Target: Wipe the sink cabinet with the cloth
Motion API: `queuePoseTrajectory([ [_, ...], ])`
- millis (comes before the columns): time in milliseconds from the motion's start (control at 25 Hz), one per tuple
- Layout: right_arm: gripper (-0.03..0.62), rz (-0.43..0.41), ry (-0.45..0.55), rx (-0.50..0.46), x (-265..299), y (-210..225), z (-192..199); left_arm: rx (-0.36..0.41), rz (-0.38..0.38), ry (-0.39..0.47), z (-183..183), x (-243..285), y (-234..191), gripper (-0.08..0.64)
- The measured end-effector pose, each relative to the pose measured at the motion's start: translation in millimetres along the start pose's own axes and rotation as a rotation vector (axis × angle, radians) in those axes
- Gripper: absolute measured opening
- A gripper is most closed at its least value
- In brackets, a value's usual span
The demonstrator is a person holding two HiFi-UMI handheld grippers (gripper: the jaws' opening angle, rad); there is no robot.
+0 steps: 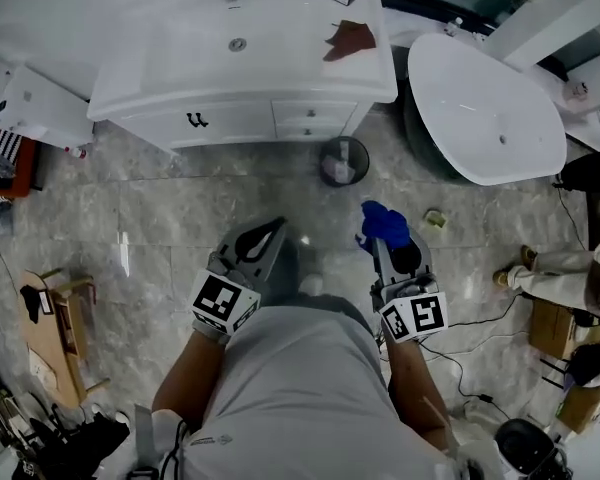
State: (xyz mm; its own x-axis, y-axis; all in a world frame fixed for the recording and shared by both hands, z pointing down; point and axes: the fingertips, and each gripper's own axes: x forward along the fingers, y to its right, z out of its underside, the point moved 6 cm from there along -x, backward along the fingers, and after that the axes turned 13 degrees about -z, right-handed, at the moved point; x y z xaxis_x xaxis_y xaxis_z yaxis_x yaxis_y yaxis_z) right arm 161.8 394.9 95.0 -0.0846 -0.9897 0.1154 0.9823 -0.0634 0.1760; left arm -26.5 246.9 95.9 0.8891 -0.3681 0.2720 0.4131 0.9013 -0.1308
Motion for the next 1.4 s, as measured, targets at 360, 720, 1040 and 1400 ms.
queuePoseTrajectory([
  [360,0.107,-0.079,-0.139,0.013,128,40,-9,-0.078,0.018,-0.004,-21,73,-88,0.011],
  [720,0.107,-0.174,-0.220,-0.014,197,58,-23,-0.137,-0.048,-0.010,-22,93,-135,0.011],
  [1040,0.107,-0.326,-0.327,-0.003,243,95,-16,-0.209,-0.220,-0.012,-6,104,-147,0.011],
  [1400,0.106,-0.438,-0.486,0.089,281,143,23,-0.289,-0.408,-0.004,8,117,-139,0.011],
])
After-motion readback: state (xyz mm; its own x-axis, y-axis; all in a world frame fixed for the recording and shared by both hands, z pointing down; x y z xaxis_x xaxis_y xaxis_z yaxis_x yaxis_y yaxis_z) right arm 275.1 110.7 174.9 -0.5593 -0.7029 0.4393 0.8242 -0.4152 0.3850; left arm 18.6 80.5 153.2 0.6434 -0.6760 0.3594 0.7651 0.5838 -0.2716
